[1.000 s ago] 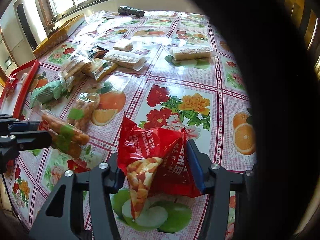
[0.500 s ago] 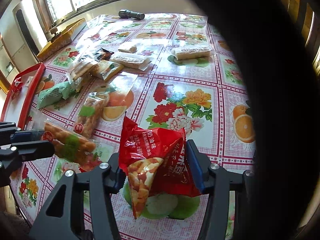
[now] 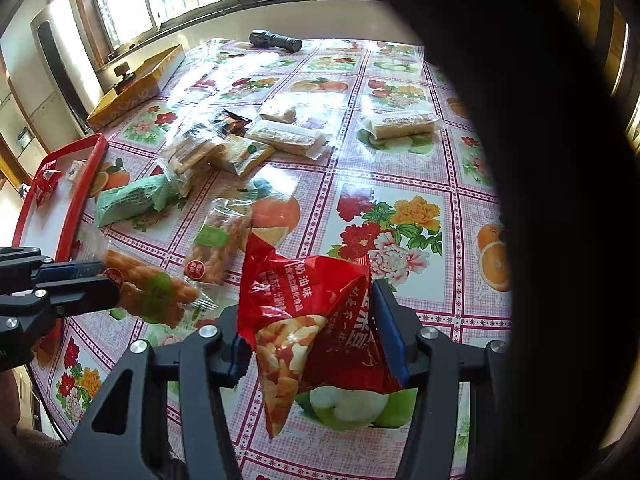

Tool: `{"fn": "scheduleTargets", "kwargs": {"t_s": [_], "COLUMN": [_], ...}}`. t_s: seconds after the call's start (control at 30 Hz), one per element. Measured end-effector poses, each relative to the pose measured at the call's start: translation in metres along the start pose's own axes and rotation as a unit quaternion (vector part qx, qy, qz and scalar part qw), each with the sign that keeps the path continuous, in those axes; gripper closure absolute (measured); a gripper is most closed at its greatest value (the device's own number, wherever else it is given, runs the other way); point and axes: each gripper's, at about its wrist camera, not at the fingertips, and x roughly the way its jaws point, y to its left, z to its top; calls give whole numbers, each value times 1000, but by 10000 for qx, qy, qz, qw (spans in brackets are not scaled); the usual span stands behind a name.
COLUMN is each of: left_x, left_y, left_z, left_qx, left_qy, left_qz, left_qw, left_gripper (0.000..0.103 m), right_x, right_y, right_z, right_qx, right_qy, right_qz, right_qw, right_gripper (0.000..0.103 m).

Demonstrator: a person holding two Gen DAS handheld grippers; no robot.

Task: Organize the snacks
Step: 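Carry peanut packet with left gripper while right gripper carries red bag to red tray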

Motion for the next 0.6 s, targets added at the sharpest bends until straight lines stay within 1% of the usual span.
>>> {"fn": "scheduleTargets", "kwargs": {"t_s": [0.2,0.3,0.6], "left_x": [-6,-10,-31], "left_y": [9,16,38], "left_z": [-4,-5,-5], "left_qx": [-31,-105,-282], "left_qy": [-25,-38,-222], "left_qz": [44,6,33], "left_qw": [10000,9999,9994], "left_gripper": [88,88,88], "right_x": [2,1,0], "right_y": [12,19,50], "right_z": [3,5,18], "right_qx": [-55,-91,-244], "right_qy": [-4,-29,-128], "right_qz": [36,57,156], "right_qw": [10000,9999,9995], "right_gripper": [48,48,48]}}
